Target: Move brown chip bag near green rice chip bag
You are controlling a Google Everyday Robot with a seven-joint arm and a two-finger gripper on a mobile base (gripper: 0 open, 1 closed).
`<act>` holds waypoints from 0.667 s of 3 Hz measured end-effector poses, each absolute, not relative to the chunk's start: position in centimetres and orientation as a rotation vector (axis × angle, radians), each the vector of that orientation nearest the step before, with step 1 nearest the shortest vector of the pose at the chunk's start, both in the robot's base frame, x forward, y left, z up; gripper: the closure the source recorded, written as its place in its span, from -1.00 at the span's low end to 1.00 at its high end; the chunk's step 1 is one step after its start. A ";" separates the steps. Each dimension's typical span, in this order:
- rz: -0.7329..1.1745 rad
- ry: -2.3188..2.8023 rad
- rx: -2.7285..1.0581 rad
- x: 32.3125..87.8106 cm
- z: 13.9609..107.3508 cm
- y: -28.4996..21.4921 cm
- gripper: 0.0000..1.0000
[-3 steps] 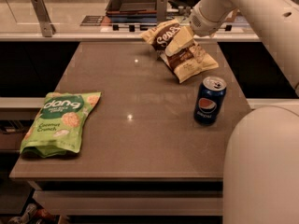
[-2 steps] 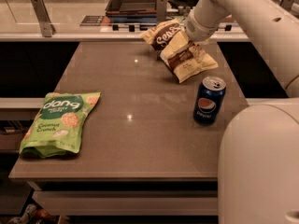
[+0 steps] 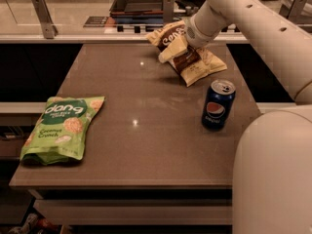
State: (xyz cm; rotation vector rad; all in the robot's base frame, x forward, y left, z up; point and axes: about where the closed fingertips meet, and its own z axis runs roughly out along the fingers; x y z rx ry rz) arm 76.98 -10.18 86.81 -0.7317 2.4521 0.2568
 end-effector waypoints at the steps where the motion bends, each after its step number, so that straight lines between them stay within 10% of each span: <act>1: 0.253 2.382 -0.728 79.0 86.2 -9.3 -1.00; 2: 0.225 2.365 -0.728 80.5 84.5 -9.2 -1.00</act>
Offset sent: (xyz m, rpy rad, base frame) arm 0.0534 0.0074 -0.0366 -0.0150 -0.1262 -0.0094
